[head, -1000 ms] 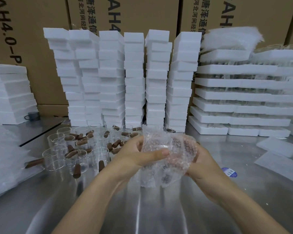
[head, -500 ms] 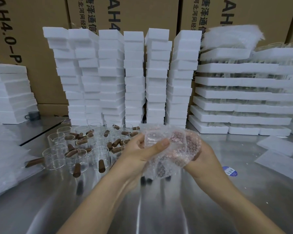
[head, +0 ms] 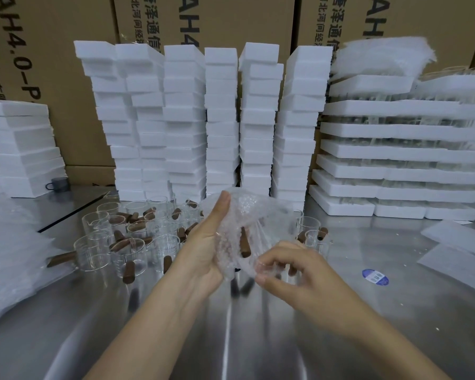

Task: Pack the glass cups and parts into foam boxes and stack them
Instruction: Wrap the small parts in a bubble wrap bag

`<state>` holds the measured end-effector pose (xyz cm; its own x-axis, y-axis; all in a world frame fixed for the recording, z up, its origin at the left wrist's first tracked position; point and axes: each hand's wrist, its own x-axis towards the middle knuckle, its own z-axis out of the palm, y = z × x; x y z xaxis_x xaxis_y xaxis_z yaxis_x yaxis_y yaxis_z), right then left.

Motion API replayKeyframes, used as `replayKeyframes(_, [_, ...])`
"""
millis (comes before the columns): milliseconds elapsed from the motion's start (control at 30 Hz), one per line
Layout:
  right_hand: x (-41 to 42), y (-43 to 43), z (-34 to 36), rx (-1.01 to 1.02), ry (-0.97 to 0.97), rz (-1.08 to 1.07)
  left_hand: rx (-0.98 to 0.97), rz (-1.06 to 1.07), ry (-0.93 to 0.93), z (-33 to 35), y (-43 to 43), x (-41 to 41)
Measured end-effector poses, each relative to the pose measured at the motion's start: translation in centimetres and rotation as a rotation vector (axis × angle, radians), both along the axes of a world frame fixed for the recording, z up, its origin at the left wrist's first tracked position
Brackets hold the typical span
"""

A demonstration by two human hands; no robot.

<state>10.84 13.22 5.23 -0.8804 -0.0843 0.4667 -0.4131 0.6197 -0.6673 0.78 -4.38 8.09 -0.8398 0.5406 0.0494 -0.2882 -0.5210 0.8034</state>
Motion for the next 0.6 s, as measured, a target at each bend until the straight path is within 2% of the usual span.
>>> replayKeyframes(200, [0.6,1.0,1.2,-0.05,-0.001,0.061,-0.013,0.187,0.034,0.3,0.0,0.3])
replayKeyframes(333, [0.9,1.8,2.3,-0.256,-0.008,0.112,-0.058,0.293,0.129,0.0,0.1,0.0])
replayKeyframes(433, [0.9,1.9,2.8,-0.451,-0.014,0.135,-0.028,0.232,0.143,0.0,-0.4,-0.8])
replayKeyframes(500, [0.6,2.2,2.8,-0.54,0.028,0.029,-0.038,0.25,0.148,0.4,-0.9,-0.8])
replayKeyframes(600, [0.2,2.7,2.4,-0.562,0.086,-0.283,-0.099,0.269,0.218,0.5,-0.8,-0.7])
